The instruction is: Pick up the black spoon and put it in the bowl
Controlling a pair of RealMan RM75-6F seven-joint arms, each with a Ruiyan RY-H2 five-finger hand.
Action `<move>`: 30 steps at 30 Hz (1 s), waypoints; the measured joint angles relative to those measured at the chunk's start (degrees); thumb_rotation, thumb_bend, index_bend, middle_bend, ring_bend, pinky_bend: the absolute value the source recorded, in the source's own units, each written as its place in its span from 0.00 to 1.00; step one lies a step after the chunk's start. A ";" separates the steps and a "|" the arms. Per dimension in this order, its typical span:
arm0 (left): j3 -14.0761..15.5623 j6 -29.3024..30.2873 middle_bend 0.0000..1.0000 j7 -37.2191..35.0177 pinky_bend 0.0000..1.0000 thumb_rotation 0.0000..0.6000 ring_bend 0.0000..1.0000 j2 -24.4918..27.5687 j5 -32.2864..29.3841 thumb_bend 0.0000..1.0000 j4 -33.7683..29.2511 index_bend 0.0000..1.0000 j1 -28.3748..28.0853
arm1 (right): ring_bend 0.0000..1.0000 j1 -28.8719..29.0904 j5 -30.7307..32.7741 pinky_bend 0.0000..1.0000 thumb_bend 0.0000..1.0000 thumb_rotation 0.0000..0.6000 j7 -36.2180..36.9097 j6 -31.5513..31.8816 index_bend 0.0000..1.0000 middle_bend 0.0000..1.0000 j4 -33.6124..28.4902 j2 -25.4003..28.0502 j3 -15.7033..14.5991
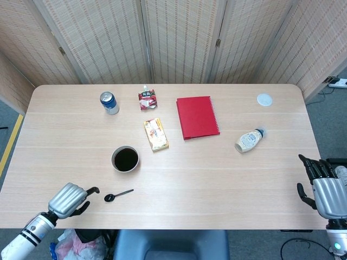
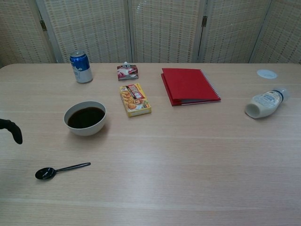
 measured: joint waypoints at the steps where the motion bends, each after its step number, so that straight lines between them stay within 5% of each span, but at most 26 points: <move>1: 0.13 -0.67 0.95 0.52 0.96 1.00 0.88 -0.23 -0.27 0.57 -0.08 0.29 -0.27 | 0.17 -0.02 0.03 0.15 0.39 1.00 0.00 0.01 0.09 0.18 0.02 -0.01 0.01; 16: 1.06 -9.96 0.96 10.50 0.96 1.00 0.89 -3.94 -6.46 0.57 -1.28 0.25 -4.14 | 0.17 -0.38 0.41 0.15 0.40 1.00 0.71 0.11 0.09 0.18 0.84 -0.38 -0.05; 30: 1.20 -12.64 0.96 15.75 0.96 1.00 0.89 -7.35 -11.91 0.57 0.10 0.25 -5.75 | 0.18 -0.78 0.58 0.15 0.39 1.00 1.37 0.38 0.09 0.18 1.53 -0.62 -0.09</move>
